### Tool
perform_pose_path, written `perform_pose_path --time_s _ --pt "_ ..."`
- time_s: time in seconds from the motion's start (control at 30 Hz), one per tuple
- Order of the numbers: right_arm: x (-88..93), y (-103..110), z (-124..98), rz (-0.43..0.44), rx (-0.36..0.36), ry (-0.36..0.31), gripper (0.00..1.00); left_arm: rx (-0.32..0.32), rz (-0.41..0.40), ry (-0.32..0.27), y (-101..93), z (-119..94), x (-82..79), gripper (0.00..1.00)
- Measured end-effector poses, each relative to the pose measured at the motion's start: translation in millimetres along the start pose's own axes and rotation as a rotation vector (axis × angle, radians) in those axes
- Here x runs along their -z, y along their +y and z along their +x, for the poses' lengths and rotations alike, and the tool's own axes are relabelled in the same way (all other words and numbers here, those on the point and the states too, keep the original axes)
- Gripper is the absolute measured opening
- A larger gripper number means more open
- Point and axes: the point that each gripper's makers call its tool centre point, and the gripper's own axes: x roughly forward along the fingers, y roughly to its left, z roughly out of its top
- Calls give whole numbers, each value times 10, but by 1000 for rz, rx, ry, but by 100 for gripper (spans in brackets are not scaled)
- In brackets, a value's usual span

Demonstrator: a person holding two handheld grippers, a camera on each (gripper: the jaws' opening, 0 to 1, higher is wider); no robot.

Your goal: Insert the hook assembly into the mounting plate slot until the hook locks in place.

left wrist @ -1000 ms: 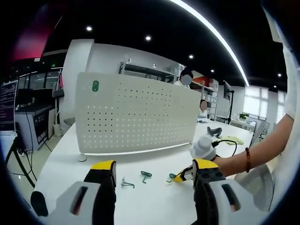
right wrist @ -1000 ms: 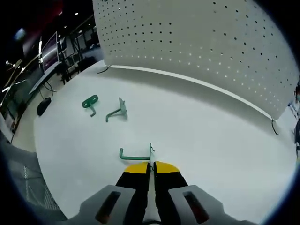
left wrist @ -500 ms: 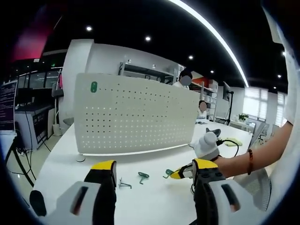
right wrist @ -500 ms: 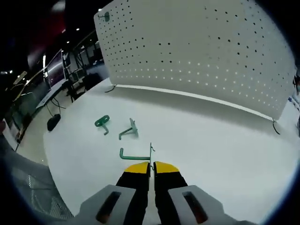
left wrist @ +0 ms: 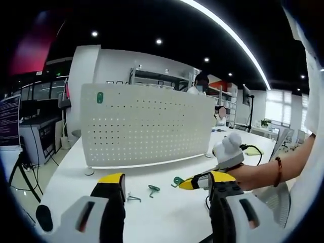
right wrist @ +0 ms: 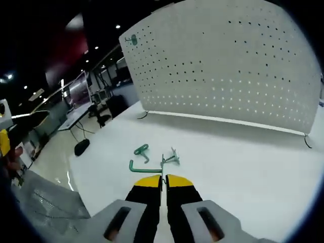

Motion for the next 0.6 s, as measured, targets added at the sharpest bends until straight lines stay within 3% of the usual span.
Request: perform_pose_path --time_s 0.07,0.17,0.33,0.4,0.6 --pt "-20 63 -33 -6 -14 -1 2 -1 3 -3 -37 5 -8 67" --pt "-108 166 -78 16 -50 -37 2 0 2 6 -72 18 -3 67" --pt "-313 347 -216 -19 -96 -114 2 7 -3 11 -143 49 20 65" --pt "-343 366 -264 -22 -93 -117 2 10 -11 7 -172 66 16 65" --pt "-527 473 -408 -49 -139 -212 2 35 -10 7 -284 148 -1 65"
